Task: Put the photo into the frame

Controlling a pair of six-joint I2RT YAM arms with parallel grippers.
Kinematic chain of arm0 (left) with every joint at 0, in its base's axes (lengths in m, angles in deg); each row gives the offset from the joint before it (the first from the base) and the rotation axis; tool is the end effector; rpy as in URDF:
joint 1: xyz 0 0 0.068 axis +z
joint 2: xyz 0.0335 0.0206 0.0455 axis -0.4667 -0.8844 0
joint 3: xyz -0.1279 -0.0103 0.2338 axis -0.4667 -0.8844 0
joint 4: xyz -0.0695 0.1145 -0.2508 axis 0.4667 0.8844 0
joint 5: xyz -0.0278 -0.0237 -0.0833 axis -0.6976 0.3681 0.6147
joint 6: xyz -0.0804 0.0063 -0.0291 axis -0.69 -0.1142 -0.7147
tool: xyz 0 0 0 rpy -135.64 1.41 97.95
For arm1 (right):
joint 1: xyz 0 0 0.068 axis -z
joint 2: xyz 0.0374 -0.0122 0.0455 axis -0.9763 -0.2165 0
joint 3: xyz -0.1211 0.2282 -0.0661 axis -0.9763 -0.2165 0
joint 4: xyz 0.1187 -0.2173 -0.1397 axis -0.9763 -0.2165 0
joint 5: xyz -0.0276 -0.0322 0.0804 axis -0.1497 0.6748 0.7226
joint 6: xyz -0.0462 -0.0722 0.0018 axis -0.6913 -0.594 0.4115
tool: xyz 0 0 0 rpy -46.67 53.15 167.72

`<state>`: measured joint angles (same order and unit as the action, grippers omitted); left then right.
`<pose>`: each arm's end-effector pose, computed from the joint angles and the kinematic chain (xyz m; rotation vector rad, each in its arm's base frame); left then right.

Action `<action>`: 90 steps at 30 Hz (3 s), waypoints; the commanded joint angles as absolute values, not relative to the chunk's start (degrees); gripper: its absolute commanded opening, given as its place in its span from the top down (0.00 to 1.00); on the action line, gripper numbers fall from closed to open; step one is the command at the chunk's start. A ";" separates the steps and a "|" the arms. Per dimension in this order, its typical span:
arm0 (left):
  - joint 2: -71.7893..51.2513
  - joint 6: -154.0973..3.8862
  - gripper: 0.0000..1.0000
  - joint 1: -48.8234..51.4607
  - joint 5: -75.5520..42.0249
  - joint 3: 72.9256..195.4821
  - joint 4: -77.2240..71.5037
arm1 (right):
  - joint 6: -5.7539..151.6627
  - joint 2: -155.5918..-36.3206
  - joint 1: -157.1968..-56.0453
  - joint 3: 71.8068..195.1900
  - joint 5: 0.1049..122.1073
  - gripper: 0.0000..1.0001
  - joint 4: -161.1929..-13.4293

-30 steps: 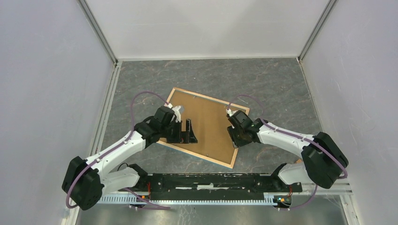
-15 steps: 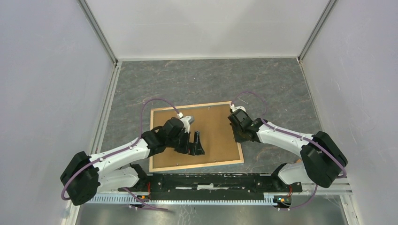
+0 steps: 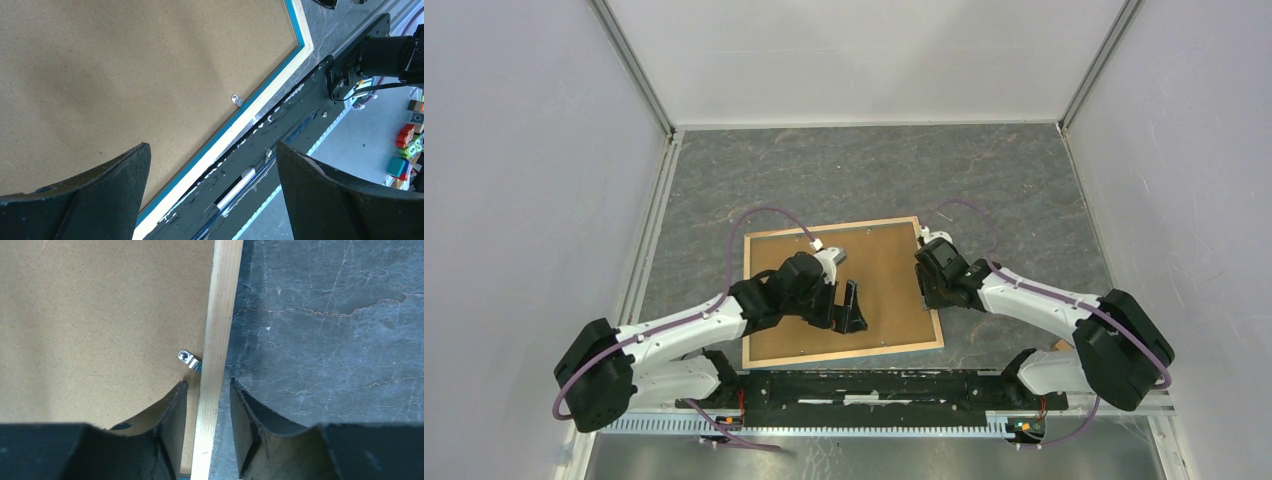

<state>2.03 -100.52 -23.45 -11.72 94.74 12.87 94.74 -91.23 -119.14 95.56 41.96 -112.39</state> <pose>0.1567 -0.2232 0.1562 0.4422 2.5151 -0.9668 0.2126 0.1688 0.1091 -0.2414 2.6489 0.1294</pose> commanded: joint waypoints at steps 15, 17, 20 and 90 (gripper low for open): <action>-4.25 -99.93 0.00 -34.87 -20.84 103.59 11.87 | 119.09 -91.08 -119.44 89.78 27.72 1.00 -118.79; -4.94 -100.05 0.03 -36.42 -24.74 104.12 11.98 | 119.89 -89.26 -119.48 90.43 24.70 1.00 -119.50; -4.74 -100.37 0.03 -37.79 -29.38 103.96 10.90 | 120.59 -85.84 -119.04 88.73 22.09 1.00 -117.02; -30.52 -10.35 0.98 -61.27 -88.02 114.85 -34.40 | 93.08 -73.38 -106.86 117.95 40.14 0.37 -123.34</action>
<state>-39.33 -11.19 -61.26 -84.03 109.85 -30.86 105.12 -79.21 -107.82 109.39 41.48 -129.96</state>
